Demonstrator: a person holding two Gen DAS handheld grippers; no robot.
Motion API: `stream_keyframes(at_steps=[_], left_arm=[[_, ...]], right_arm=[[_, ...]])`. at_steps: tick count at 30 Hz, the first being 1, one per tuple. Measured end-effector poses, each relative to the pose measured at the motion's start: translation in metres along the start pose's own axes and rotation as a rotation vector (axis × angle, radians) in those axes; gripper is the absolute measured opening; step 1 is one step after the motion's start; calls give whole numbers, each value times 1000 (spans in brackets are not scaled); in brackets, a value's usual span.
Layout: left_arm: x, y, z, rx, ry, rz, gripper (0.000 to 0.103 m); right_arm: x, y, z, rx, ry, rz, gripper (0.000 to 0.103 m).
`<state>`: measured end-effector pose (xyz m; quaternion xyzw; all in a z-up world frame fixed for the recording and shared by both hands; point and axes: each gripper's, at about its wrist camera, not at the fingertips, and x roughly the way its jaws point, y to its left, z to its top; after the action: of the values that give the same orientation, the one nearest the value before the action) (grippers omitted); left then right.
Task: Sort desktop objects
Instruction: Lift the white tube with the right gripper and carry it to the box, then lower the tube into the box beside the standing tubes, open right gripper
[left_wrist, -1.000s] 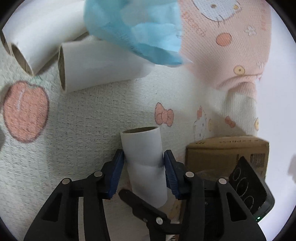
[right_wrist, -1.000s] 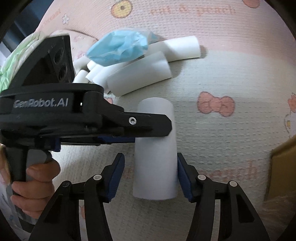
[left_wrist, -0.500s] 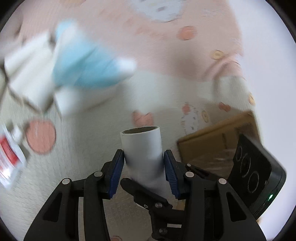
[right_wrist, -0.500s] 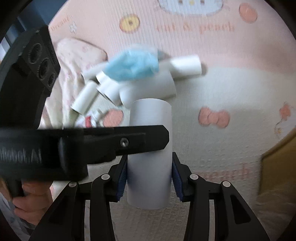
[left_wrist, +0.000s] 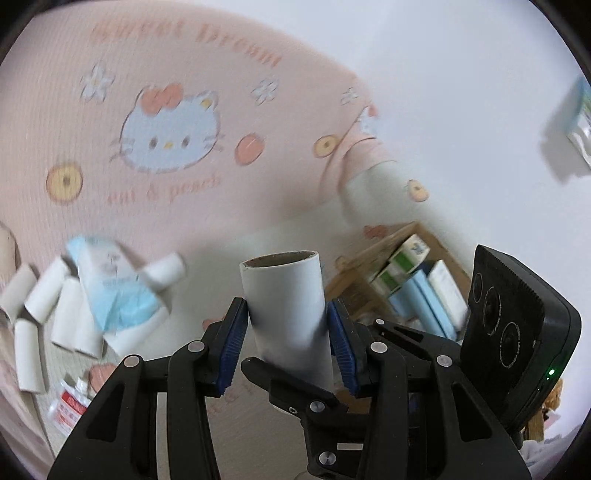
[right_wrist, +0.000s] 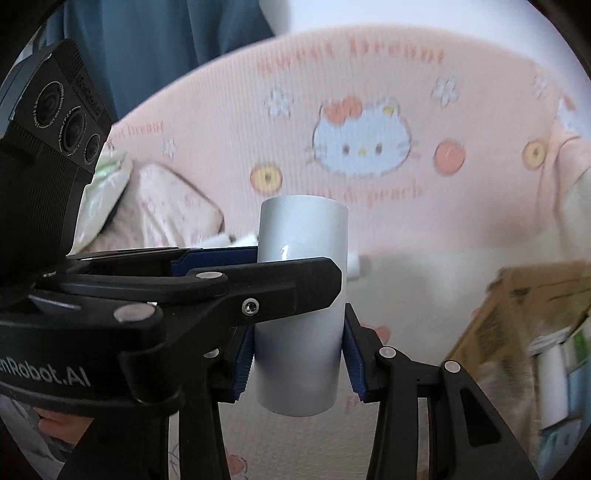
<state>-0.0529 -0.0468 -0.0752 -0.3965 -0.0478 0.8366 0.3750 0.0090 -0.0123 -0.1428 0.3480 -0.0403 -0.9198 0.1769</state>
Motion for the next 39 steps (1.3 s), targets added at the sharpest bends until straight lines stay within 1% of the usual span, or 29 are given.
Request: stream_keyframes(at_steps=[4,10,14,18,23,26,30,32,34,36,39], left_arm=[[-7,-24,15,77,-11,-12,49],[-8,-63,41,180,-4,-71,49],[-1,-82,55,185,34,-128,49],[11,-97,59,158,65,-168,49],[33,-106,53,101,122,-191,49],[44,-113,50,81,157,-194,49],[61,-118,47,63,204,-196,49],[69,-119,48,50,229,-200,49],[78,-119,50,31,255,-206,49],[90,-118,52,-4,294,-207,49],[102,-117,52,-48,335,-219,49]], right_arm=[[-30,-9,12,13,-64,-28,41],[-65,-26,22,38,-143,-106,41],[-87,-41,23,58,-183,-140,41],[-107,-58,19,65,-203,-162,41],[-112,-79,12,99,-162,-147,41],[-113,-90,6,114,-146,-141,41],[-112,-105,-3,139,-102,-130,41],[-110,-111,-5,133,-81,-135,41],[-106,-115,-6,99,-52,-160,41],[-101,-120,-4,90,-20,-170,41],[-95,-131,-4,101,28,-160,41]])
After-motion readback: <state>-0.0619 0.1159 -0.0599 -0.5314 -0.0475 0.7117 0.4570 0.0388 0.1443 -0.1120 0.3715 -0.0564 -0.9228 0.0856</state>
